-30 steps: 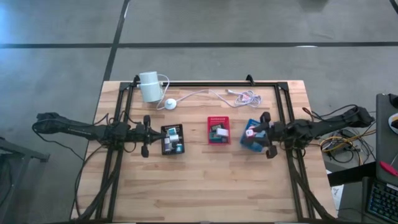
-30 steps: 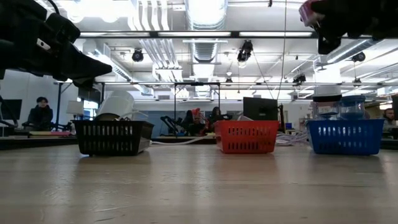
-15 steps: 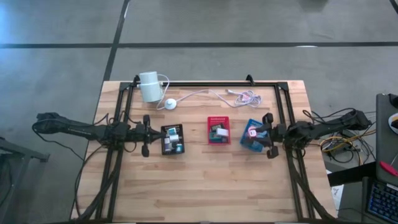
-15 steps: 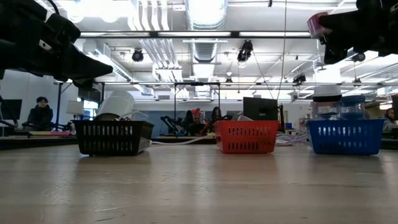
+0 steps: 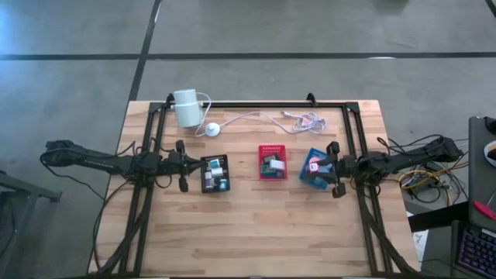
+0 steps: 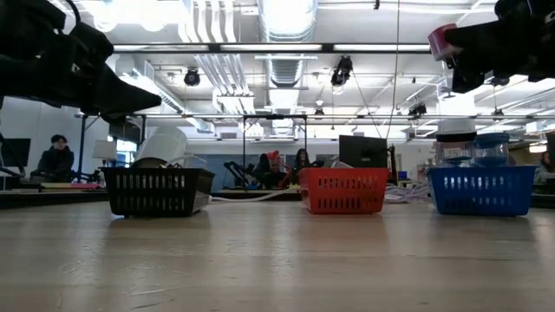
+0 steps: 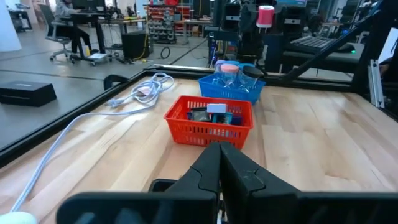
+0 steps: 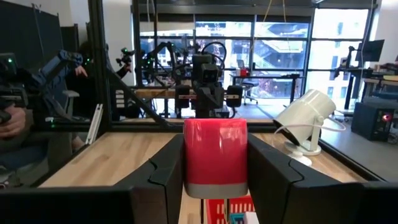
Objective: Pick & Place Office items
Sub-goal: Put the red charger adapter into the black bin
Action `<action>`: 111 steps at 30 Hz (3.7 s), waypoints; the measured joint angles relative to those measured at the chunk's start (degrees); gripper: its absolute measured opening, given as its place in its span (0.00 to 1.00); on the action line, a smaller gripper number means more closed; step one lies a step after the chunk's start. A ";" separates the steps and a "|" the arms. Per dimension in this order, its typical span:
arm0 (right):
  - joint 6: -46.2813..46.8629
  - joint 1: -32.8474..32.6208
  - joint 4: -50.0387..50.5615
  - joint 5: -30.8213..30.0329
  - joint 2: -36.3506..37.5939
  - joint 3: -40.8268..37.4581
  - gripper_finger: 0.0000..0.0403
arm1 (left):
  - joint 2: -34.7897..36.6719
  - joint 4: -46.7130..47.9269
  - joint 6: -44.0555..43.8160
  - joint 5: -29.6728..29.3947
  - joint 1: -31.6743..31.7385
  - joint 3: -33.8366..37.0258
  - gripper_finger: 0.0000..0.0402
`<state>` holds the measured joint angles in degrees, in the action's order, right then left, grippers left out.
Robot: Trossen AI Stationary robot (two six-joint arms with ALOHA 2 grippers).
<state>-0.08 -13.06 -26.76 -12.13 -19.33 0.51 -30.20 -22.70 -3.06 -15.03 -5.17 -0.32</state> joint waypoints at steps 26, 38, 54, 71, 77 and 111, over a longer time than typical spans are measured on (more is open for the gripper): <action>0.97 0.14 0.70 -4.85 -1.42 0.00 0.32 | -10.04 -0.04 -2.04 0.72 -0.44 -9.68 0.02; 2.70 0.13 0.66 -4.97 -1.43 0.00 0.32 | -26.41 0.46 3.34 0.86 -0.70 -23.58 0.04; 9.31 0.15 -5.63 -4.59 -1.46 0.32 0.32 | -46.08 1.33 24.79 -0.81 -3.25 -43.29 0.46; 8.94 2.25 1.90 1.22 -23.25 23.11 0.32 | -51.36 -0.54 43.85 -8.91 -5.57 -52.31 0.63; 9.21 4.75 0.11 5.17 -33.99 31.48 0.32 | -51.36 -0.87 53.51 -13.88 -8.19 -53.38 0.65; 14.64 11.39 -5.16 20.34 -61.84 52.49 0.32 | -51.34 -7.29 71.99 -20.40 -12.15 -53.81 0.75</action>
<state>14.57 -1.67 -31.92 8.21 -81.17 53.00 -81.54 -29.99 68.92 -35.43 -17.32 -54.13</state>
